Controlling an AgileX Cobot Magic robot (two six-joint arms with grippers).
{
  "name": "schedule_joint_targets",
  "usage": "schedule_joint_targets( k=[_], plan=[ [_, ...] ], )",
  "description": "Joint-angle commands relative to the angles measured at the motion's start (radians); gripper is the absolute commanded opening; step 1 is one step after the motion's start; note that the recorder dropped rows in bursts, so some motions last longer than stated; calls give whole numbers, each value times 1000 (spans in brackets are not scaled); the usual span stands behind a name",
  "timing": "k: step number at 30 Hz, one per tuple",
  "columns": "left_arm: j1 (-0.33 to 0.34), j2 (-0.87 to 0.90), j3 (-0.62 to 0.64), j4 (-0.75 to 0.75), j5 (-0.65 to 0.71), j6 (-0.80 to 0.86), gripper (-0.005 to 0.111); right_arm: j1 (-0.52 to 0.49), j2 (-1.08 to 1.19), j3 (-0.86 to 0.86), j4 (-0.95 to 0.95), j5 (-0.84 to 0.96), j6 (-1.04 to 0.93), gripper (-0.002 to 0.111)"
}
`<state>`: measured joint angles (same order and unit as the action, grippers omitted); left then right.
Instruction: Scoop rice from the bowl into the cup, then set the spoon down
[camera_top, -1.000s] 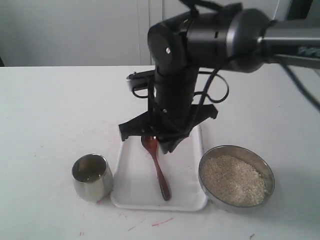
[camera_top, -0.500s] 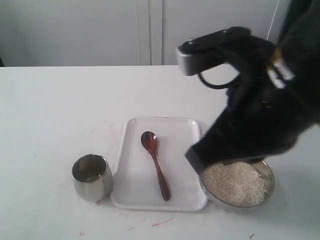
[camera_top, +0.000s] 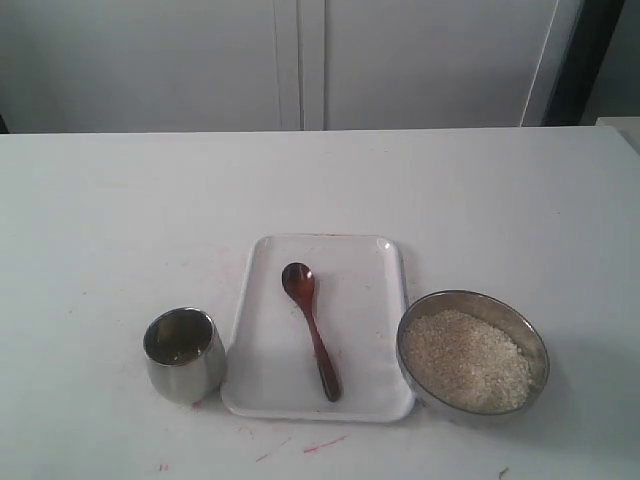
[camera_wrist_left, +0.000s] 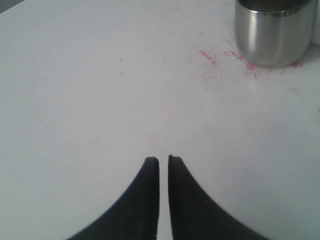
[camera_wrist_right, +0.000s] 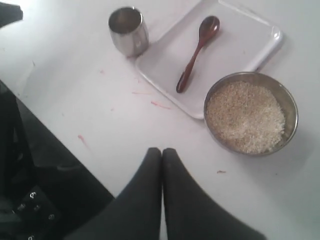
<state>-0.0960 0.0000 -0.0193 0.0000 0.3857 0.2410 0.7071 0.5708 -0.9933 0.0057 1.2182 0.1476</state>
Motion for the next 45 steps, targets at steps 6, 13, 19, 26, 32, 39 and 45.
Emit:
schedule_joint_targets(
  k=[6, 13, 19, 26, 32, 39, 45],
  plan=[
    [-7, 0, 9, -6, 49, -6, 14, 10, -197, 21, -64, -82, -15, 0],
    [-7, 0, 9, -6, 49, -6, 14, -92, -375, 223, -122, -390, -15, 0],
    [-7, 0, 9, -6, 49, -6, 14, -310, -497, 502, -120, -651, -15, 0],
    [-7, 0, 9, -6, 49, -6, 14, -531, -548, 831, -100, -993, -15, 0],
    [-7, 0, 9, -6, 49, -6, 14, -659, -550, 971, -102, -1022, -44, 0],
    [-7, 0, 9, -6, 49, -6, 14, -738, -571, 993, -102, -947, -57, 0],
    [-7, 0, 9, -6, 49, -6, 14, -740, -571, 993, -100, -868, -53, 0]
  ],
)
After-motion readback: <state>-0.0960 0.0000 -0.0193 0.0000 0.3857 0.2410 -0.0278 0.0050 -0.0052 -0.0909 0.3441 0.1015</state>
